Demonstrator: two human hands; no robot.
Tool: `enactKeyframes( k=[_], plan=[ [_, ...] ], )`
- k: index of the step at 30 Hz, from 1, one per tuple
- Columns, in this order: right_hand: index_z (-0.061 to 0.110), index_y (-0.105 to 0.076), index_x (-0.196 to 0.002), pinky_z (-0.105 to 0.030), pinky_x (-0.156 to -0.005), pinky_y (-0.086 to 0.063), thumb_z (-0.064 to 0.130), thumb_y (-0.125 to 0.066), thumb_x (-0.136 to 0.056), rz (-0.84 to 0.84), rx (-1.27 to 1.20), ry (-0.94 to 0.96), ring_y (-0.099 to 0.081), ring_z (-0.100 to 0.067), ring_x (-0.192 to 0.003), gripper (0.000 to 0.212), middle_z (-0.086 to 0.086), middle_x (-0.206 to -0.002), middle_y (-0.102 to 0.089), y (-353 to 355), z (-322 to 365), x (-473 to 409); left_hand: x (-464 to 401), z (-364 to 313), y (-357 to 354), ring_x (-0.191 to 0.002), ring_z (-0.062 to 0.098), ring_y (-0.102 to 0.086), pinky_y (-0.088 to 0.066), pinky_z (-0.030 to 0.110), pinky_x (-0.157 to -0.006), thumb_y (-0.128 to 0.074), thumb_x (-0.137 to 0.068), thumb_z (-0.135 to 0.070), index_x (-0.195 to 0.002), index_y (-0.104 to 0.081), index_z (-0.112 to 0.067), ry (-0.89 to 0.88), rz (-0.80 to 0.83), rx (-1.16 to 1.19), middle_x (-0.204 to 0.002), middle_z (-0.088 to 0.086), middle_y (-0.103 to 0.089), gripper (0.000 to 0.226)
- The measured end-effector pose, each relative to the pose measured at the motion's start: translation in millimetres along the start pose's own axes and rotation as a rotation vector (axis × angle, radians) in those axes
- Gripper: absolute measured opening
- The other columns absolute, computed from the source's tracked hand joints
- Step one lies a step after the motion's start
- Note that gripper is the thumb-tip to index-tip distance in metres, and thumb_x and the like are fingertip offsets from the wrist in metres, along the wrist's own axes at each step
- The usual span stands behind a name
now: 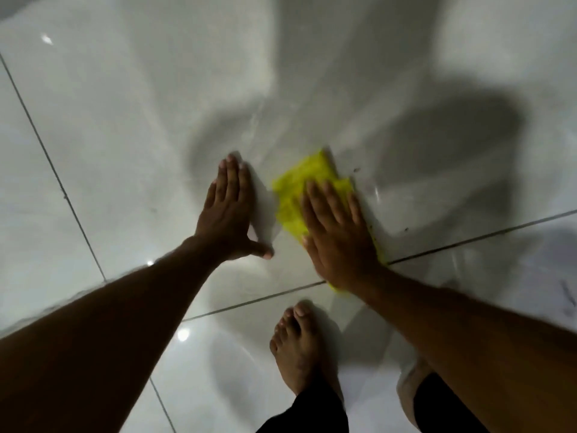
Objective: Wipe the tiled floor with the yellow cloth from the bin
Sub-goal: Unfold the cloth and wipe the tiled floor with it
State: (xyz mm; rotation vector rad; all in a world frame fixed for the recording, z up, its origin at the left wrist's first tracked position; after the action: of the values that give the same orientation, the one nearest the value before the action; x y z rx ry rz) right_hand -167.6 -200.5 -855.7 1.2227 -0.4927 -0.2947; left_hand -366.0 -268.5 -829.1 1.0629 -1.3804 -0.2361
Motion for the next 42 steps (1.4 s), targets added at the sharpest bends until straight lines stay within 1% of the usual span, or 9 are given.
enactKeyframes(
  k=[3,8,12,17,23,30,35,39,42],
  plan=[
    [0.017,-0.009,-0.157,-0.058,-0.118,-0.024,0.042,-0.034,-0.099,0.028,0.136,0.11,-0.029,-0.039,-0.147,0.069,-0.014,-0.162,-0.024,12.5,-76.5,39.4,2.7,-4.4,3.3,-0.144,0.035,0.031,0.009,0.046,-0.121,-0.081,-0.036,-0.076,-0.146,0.03,-0.004,0.013,0.009,-0.008,-0.156,0.021,0.034,0.171],
    [0.011,-0.019,-0.155,-0.064,-0.118,-0.021,0.041,-0.034,-0.097,-0.138,0.043,-0.615,-0.02,-0.045,-0.148,0.067,-0.02,-0.162,-0.022,32.8,-97.9,-68.8,-0.3,-2.5,-0.6,-0.143,0.031,0.033,0.014,0.048,-0.117,-0.081,-0.032,-0.076,-0.147,0.03,-0.009,0.035,-0.011,0.001,-0.154,0.014,0.038,0.173],
    [0.013,-0.016,-0.156,-0.062,-0.12,-0.013,0.039,-0.036,-0.097,-0.058,-0.019,-0.105,-0.011,-0.041,-0.151,0.068,-0.016,-0.165,-0.016,-5.2,25.7,-43.1,2.8,-2.4,2.2,-0.144,0.03,0.03,0.012,0.046,-0.118,-0.082,-0.032,-0.075,-0.148,0.025,-0.008,0.056,-0.024,-0.004,-0.159,0.016,0.03,0.172],
    [0.02,-0.013,-0.157,-0.054,-0.122,-0.01,0.043,-0.034,-0.098,-0.007,0.13,0.121,-0.012,-0.033,-0.153,0.067,-0.011,-0.166,-0.012,0.1,-69.5,34.4,7.0,-5.9,7.1,-0.145,0.031,0.03,0.006,0.047,-0.121,-0.084,-0.034,-0.072,-0.146,0.029,-0.006,0.056,0.003,0.017,-0.157,0.017,0.033,0.172],
    [0.014,-0.016,-0.156,-0.059,-0.12,-0.012,0.041,-0.03,-0.1,-0.184,0.068,-0.504,-0.014,-0.039,-0.151,0.064,-0.015,-0.164,-0.02,7.3,-64.4,2.9,2.0,-5.8,-1.1,-0.145,0.032,0.031,0.007,0.046,-0.12,-0.089,-0.03,-0.064,-0.148,0.026,-0.007,0.077,-0.009,0.078,-0.158,0.017,0.032,0.174],
    [0.019,-0.02,-0.156,-0.054,-0.123,-0.011,0.038,-0.037,-0.099,-0.017,0.118,0.381,-0.014,-0.034,-0.152,0.062,-0.01,-0.165,-0.018,-0.4,-54.7,2.6,8.7,4.1,2.5,-0.144,0.031,0.03,0.003,0.048,-0.122,-0.082,-0.031,-0.075,-0.149,0.025,-0.007,0.038,0.009,0.021,-0.158,0.018,0.03,0.173],
    [0.015,-0.021,-0.156,-0.056,-0.121,-0.021,0.038,-0.033,-0.103,-0.128,0.187,-0.182,-0.021,-0.038,-0.15,0.059,-0.016,-0.162,-0.026,35.2,-179.0,22.9,-0.4,-18.0,-7.7,-0.136,0.045,0.041,0.019,0.056,-0.112,-0.068,-0.011,-0.09,-0.139,0.038,0.001,0.127,0.061,0.04,-0.145,0.03,0.044,0.189],
    [0.016,-0.017,-0.156,-0.058,-0.12,-0.016,0.039,-0.03,-0.1,-0.175,0.088,-0.64,-0.015,-0.04,-0.151,0.063,-0.014,-0.165,-0.019,25.8,-113.4,-0.1,-6.3,-23.5,-11.4,-0.131,0.049,0.045,0.025,0.059,-0.107,-0.065,-0.005,-0.091,-0.136,0.04,0.004,0.169,0.053,0.09,-0.138,0.032,0.05,0.193],
    [0.016,-0.02,-0.156,-0.059,-0.121,-0.009,0.038,-0.036,-0.097,-0.119,0.016,-0.397,-0.011,-0.041,-0.151,0.064,-0.013,-0.165,-0.019,4.0,-31.3,-11.2,-6.3,-16.4,-15.0,-0.133,0.046,0.044,0.025,0.057,-0.107,-0.06,-0.005,-0.094,-0.138,0.037,0.003,0.142,0.02,0.076,-0.139,0.03,0.049,0.191]
  ],
)
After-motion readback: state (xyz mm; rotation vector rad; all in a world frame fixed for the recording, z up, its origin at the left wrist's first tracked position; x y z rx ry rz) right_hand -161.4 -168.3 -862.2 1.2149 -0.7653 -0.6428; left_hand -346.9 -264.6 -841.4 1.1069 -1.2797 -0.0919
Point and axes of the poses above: each hand's wrist, its own x-axis away from the middle knuckle, its own y-axis out of the back of the hand, z = x × y, the point moved 3 cm from there along -x, towards the middle knuckle
